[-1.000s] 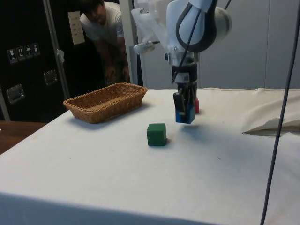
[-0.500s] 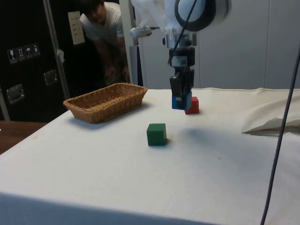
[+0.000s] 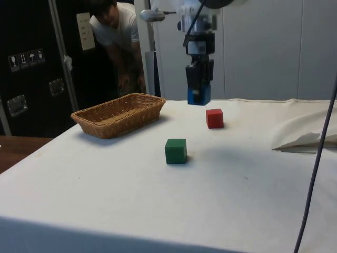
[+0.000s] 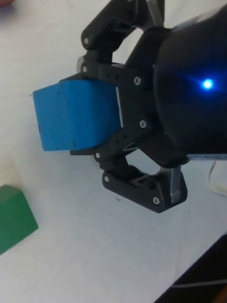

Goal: Pick up the blue cube and place it into the basket.

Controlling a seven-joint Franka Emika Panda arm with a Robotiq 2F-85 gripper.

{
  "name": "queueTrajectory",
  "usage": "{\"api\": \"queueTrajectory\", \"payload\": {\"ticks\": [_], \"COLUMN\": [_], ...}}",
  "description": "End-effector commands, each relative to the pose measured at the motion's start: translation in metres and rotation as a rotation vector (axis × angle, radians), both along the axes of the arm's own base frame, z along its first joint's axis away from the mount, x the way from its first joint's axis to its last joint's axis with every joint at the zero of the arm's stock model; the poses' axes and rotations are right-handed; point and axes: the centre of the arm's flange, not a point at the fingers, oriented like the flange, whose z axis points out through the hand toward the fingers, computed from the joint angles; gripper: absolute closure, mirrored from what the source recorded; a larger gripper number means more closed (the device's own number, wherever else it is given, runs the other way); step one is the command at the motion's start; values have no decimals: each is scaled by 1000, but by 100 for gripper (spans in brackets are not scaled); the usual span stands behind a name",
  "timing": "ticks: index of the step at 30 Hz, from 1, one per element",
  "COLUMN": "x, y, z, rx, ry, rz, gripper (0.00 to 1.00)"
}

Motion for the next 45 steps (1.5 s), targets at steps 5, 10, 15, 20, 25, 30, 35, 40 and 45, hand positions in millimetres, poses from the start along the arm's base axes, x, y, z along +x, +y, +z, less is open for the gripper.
{"api": "queueTrajectory", "payload": {"ticks": [5, 10, 15, 20, 25, 30, 35, 40, 45], "x": [3, 7, 11, 16, 17, 16, 27, 41, 57], "y": [-1, -1, -3, -2, -3, -3, -1, -3, -7], "z": [16, 27, 36, 47, 46, 45, 49, 52, 54], "rx": [-10, -12, -18, -23, -15, -10, -15, -18, -22], "ry": [8, 12, 15, 21, 20, 23, 15, 9, 6], "rz": [0, 6, 8, 14, 14, 16, 17, 15, 15], "gripper": [98, 98, 98, 98, 98, 98, 98, 98, 98]}}
